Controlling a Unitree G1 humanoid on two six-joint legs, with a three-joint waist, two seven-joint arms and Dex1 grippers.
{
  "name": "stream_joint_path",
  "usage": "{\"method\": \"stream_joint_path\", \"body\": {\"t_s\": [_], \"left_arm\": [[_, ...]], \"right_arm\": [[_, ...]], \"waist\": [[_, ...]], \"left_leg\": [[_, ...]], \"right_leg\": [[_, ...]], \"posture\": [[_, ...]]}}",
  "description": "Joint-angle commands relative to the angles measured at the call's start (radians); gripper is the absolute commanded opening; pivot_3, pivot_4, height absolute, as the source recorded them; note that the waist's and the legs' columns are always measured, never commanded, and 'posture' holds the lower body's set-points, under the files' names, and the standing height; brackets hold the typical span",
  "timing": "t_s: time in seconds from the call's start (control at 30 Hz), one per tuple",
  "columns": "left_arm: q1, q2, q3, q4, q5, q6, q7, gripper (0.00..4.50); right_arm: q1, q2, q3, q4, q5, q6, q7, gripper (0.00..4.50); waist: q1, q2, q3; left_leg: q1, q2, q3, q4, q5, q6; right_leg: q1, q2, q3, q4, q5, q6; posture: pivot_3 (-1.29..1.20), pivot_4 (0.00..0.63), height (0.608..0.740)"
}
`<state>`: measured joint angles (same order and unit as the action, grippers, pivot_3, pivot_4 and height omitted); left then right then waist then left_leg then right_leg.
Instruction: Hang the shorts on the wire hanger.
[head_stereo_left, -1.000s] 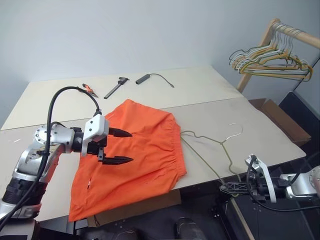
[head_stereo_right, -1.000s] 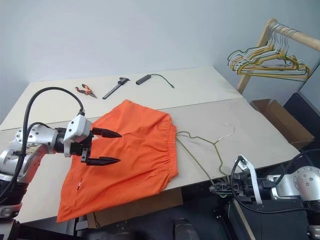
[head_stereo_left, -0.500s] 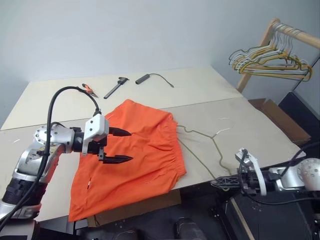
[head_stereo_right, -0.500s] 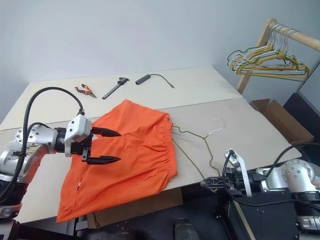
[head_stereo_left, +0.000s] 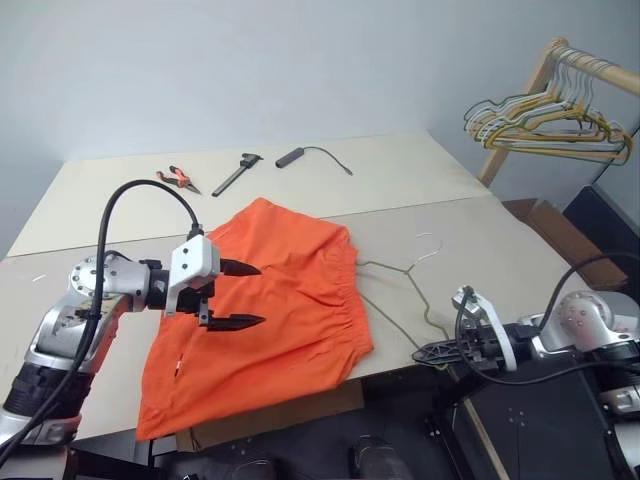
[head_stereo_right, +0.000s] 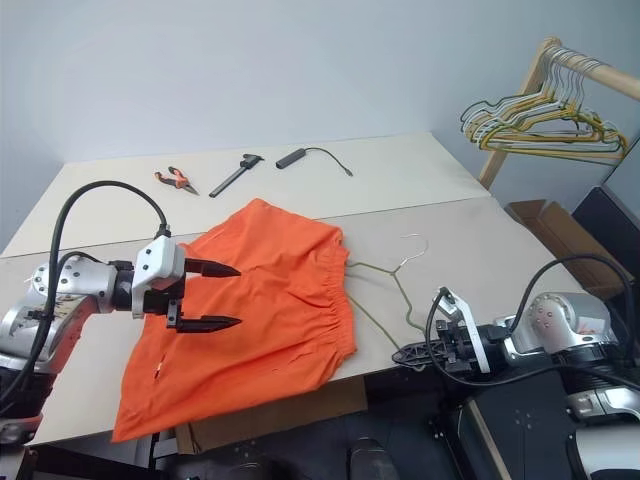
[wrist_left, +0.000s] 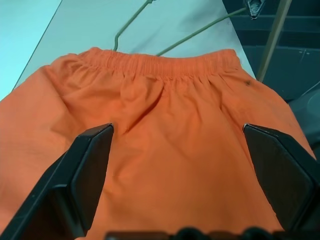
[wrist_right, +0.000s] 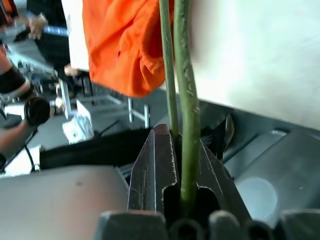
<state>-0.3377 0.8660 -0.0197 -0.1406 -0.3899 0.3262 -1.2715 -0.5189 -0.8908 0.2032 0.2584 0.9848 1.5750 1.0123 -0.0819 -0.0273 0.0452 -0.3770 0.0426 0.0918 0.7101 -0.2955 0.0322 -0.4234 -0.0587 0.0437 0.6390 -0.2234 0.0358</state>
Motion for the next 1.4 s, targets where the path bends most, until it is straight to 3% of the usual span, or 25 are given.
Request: {"method": "stream_joint_path", "body": {"t_s": [0.03,0.3,0.57,0.77,0.97,1.23,1.4], "left_arm": [[-0.002,-0.004,0.016,-0.02,0.003,-0.022,0.016,4.49],[0.0,-0.014,0.018,-0.032,0.0,-0.019,0.034,4.49],[0.007,-0.014,0.018,-0.038,-0.002,-0.017,0.045,4.49],[-0.018,-0.04,0.009,-0.009,0.015,-0.033,0.071,4.49],[-0.124,-0.078,0.003,0.063,0.038,-0.053,0.087,4.49],[-0.381,-0.154,0.016,0.306,0.11,-0.154,0.162,4.49],[-0.656,-0.16,-0.018,0.6,0.177,-0.289,0.08,4.49]], "right_arm": [[-0.082,0.007,0.053,0.053,-0.063,-0.038,0.079,0.0],[-0.24,0.106,0.134,0.292,-0.233,-0.14,0.173,0.0],[-0.296,0.141,0.085,0.401,-0.329,-0.198,0.2,0.0],[-0.214,0.139,-0.04,0.177,-0.353,-0.291,0.08,0.0],[-0.107,0.14,-0.057,-0.196,-0.454,-0.429,-0.096,0.0],[-0.17,0.129,-0.016,-0.295,-0.582,-0.545,-0.168,0.0],[-0.25,0.118,0.019,-0.274,-0.626,-0.626,-0.109,0.0]], "waist": [[0.004,0.0,0.0],[0.018,0.0,0.0],[0.036,0.0,0.0],[0.039,0.001,0.0],[0.038,0.001,0.0],[0.033,0.001,0.0],[0.033,0.001,0.0]], "left_leg": [[0.0,0.0,0.0,0.0,0.0,0.0],[-0.001,-0.001,0.0,0.0,0.0,0.0],[-0.002,-0.001,0.0,0.0,0.0,0.0],[-0.002,-0.001,0.0,0.001,0.0,0.0],[-0.004,-0.001,0.001,0.001,0.0,0.0],[-0.004,-0.002,0.004,0.002,0.0,0.0],[-0.006,-0.003,0.004,0.002,0.0,0.0]], "right_leg": [[0.0,0.0,0.0,0.0,0.0,0.0],[-0.001,0.0,0.0,0.0,0.0,0.0],[-0.001,-0.001,-0.001,0.001,0.0,0.0],[-0.002,-0.001,-0.001,0.001,0.0,0.0],[-0.003,-0.001,-0.002,0.001,0.0,0.0],[-0.002,-0.001,-0.002,0.001,0.0,0.0],[-0.004,-0.001,-0.003,0.0,0.0,0.0]], "posture": [[-0.03,0.0,0.74],[-0.01,0.0,0.74],[-0.01,0.0,0.74],[-0.03,0.0,0.74],[-0.05,0.0,0.74],[-0.06,0.0,0.74],[-0.04,0.0,0.74]]}}
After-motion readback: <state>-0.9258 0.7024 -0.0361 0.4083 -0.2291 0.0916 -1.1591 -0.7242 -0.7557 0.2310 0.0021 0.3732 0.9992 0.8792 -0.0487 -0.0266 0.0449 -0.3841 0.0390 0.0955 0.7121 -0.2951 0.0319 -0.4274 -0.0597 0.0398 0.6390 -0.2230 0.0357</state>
